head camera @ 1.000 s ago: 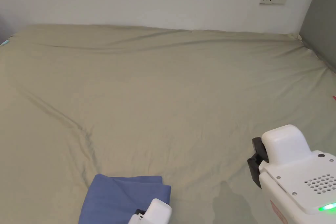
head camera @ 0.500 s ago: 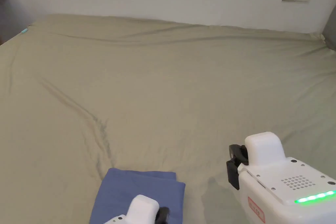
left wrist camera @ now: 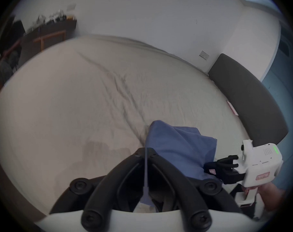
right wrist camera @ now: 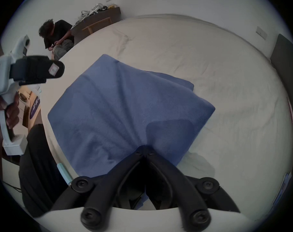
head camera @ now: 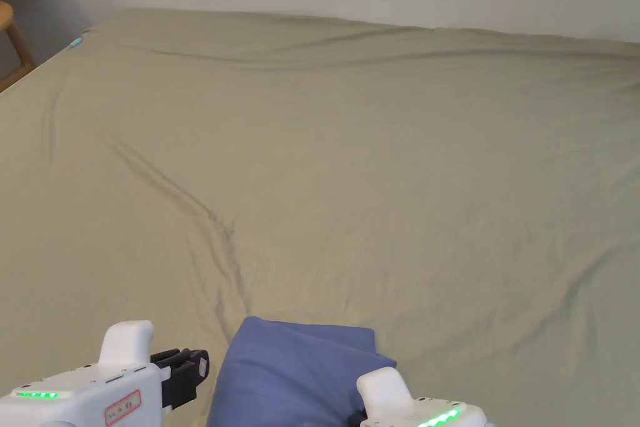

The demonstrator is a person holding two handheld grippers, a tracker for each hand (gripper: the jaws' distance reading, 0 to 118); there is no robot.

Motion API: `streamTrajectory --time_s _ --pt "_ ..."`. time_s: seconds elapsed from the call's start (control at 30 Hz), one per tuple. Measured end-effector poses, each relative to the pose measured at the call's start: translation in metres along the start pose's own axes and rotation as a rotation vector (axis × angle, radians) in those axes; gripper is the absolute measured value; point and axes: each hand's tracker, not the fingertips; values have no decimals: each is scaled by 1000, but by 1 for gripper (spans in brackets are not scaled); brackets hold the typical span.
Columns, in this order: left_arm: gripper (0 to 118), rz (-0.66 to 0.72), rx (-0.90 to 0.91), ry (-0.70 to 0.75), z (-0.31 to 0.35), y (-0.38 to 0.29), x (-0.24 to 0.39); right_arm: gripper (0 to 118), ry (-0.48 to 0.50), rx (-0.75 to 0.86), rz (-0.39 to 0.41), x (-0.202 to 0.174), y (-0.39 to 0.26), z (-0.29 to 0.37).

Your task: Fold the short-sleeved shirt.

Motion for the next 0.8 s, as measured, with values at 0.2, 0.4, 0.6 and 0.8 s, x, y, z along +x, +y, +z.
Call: streamTrajectory --time_s 0.2,0.4,0.6,0.8 --pt "117 271 -128 -296 -42 13 -43 1 43 -8 -2 8 -1 1" --pt "110 544 -324 -573 -96 -5 -47 1 43 13 -17 7 -7 0" --pt "28 640 -314 -512 -95 -20 -6 1 28 -2 4 4 -2 1" --pt "28 320 -293 -249 -88 -1 10 2 20 87 -21 16 9 35"
